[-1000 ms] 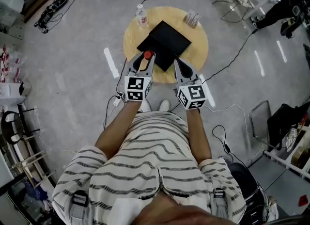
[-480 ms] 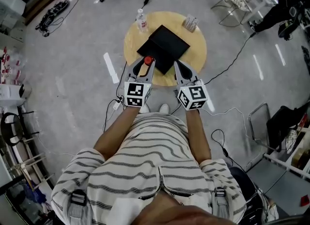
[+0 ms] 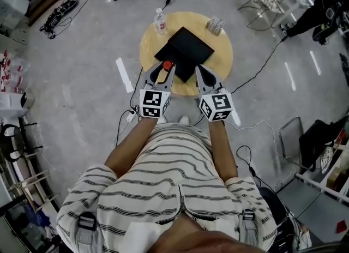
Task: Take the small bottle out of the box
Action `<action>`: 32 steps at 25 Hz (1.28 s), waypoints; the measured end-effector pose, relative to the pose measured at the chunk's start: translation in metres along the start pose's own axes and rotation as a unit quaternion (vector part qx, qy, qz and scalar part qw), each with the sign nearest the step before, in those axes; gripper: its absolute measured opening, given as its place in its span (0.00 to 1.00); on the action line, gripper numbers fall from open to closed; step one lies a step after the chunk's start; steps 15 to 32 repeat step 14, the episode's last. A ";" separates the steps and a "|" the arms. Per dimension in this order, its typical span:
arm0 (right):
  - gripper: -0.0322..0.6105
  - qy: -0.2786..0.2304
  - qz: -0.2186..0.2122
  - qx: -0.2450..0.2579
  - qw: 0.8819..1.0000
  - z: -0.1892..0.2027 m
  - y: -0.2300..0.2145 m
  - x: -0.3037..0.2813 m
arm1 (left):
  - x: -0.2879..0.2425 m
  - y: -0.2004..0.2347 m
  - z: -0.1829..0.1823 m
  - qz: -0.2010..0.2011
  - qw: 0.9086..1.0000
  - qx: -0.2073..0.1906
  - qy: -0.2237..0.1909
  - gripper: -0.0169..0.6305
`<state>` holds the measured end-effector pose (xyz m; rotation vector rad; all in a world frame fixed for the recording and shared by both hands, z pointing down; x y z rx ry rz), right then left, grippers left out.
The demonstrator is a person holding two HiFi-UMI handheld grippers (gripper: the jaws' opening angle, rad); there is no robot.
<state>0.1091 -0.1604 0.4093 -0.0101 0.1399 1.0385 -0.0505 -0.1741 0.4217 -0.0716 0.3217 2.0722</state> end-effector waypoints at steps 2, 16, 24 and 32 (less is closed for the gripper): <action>0.07 -0.001 -0.001 0.001 1.000 0.000 0.000 -0.002 | 0.000 0.001 0.001 0.000 1.000 -0.002 0.001 0.26; 0.07 0.002 -0.003 0.006 1.000 0.003 -0.002 -0.011 | -0.005 0.005 0.000 0.003 1.000 -0.003 -0.004 0.26; 0.07 0.002 -0.003 0.006 1.000 0.003 -0.002 -0.011 | -0.005 0.005 0.000 0.003 1.000 -0.003 -0.004 0.26; 0.07 0.002 -0.003 0.006 1.000 0.003 -0.002 -0.011 | -0.005 0.005 0.000 0.003 1.000 -0.003 -0.004 0.26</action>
Point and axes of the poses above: the fingertips, and each gripper's own axes: x backward along the fingers, y to its left, z out of its underside, the point moved 6 cm from there along x, backward along the fingers, and after that the axes turned 10 degrees about x, right-handed, at the moved point
